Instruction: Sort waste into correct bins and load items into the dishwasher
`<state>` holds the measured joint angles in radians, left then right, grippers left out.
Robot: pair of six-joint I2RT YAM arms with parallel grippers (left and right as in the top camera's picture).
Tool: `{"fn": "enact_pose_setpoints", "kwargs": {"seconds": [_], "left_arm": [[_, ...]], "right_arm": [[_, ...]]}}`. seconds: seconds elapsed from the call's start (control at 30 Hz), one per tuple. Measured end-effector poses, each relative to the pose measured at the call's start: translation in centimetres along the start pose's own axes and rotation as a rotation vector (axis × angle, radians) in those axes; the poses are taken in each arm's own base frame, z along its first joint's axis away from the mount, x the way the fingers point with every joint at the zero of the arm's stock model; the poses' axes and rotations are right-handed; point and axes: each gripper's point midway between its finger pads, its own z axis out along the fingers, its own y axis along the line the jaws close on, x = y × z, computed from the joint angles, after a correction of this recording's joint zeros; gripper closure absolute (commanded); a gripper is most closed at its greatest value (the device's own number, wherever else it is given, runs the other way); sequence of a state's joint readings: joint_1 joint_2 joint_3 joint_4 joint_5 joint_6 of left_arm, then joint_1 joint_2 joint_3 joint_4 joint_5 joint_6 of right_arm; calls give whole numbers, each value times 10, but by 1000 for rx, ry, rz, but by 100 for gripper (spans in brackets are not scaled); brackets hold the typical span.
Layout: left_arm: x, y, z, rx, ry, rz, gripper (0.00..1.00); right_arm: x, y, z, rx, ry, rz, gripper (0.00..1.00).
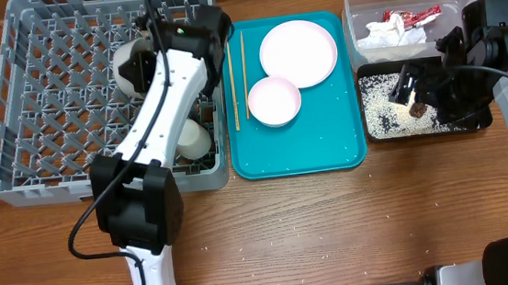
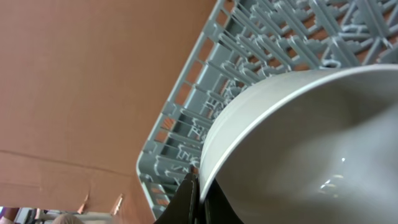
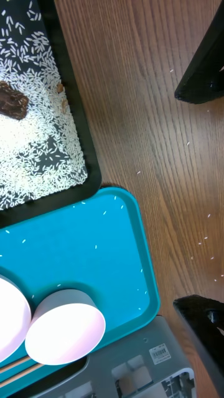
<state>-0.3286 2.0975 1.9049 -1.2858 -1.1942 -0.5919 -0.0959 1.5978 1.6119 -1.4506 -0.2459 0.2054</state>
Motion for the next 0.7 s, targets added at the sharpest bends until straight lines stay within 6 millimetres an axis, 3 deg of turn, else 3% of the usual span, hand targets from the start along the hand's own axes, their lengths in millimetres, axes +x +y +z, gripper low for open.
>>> {"fn": "enact_pose_setpoints", "kwargs": {"seconds": [0.27,0.7], "left_arm": [[-8,-30,-22,60,-78,-20,96],[-24,-16,-33,-52,-176,-13,96]], "right_arm": [[0,0,0,0,0,0,0],[0,0,0,0,0,0,0]]}}
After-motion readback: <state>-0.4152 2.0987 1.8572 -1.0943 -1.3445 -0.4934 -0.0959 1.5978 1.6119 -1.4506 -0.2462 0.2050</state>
